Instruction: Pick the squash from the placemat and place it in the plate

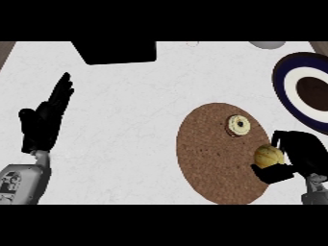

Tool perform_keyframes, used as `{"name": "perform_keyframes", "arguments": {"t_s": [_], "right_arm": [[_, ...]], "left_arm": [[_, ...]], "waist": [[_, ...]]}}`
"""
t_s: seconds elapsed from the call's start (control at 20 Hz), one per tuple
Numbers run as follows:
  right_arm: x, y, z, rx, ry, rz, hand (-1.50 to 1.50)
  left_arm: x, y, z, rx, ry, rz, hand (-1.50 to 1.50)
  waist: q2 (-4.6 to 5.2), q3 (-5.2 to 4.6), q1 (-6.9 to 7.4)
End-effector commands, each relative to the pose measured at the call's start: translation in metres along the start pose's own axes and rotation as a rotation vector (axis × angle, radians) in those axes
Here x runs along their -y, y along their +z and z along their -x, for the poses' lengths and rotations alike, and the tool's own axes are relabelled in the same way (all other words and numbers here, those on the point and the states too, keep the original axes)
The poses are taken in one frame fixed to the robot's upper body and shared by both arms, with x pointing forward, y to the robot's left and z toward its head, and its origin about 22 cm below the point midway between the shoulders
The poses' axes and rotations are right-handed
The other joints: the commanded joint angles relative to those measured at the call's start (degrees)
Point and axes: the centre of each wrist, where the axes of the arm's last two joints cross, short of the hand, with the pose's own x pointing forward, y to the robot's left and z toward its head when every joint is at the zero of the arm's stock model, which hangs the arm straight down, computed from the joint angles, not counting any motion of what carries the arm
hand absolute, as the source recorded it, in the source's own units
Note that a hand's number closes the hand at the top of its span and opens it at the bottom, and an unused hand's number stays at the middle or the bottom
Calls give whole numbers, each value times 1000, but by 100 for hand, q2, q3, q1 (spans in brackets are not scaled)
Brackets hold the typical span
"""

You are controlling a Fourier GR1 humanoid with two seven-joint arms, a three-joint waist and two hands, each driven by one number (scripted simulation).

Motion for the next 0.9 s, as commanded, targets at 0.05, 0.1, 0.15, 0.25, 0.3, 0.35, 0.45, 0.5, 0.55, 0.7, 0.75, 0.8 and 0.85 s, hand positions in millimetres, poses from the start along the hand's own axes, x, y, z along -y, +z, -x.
{"name": "perform_keyframes", "arguments": {"t_s": [0.05, 0.1, 0.15, 0.25, 0.3, 0.35, 0.45, 0.5, 0.55, 0.7, 0.75, 0.8, 0.85], "right_arm": [[37, -8, 77, 52, -158, 54, 150], [47, -9, 90, 59, -175, 88, 150], [57, -8, 101, 84, -212, 137, 150], [75, -9, 121, 131, -291, 227, 150], [88, -8, 131, 159, -312, 272, 150], [100, -8, 139, 193, -365, 328, 150], [110, -4, 162, 255, -432, 387, 150], [116, -2, 174, 276, -455, 405, 150], [123, 0, 183, 326, -476, 428, 150], [141, 7, 212, 430, -558, 504, 150], [143, 9, 223, 464, -587, 510, 150], [142, 13, 235, 500, -606, 487, 150], [145, 13, 244, 513, -637, 489, 150]], "left_arm": [[-2, 2, 3, -8, 13, -15, 0], [-6, 2, 3, -3, -2, -28, 0], [-7, 3, 5, -11, 7, -24, 0], [-6, 3, 5, -13, 7, -24, 0], [-7, 3, 4, -6, 8, -23, 0], [-3, 4, 6, -14, 14, -15, 0], [-1, 4, 4, -2, 16, -8, 0], [-7, 2, 2, -5, 2, -17, 0], [-3, 3, 3, -4, 12, -6, 0], [-3, 5, 6, 1, 12, 6, 0], [-2, 4, 4, 7, 13, 10, 0], [1, -1, -6, 30, 7, 12, 0], [6, 1, -2, 34, 17, 32, 0]], "waist": [[21, 28, -91], [-10, 40, -55], [-36, 42, -66], [-41, 51, -64], [-70, 51, -54], [-66, 45, -32], [-66, 48, -27], [-53, 50, 23], [-56, 42, 26], [-18, 31, 168], [3, 25, 209], [-3, 28, 202], [44, 16, 299]]}}
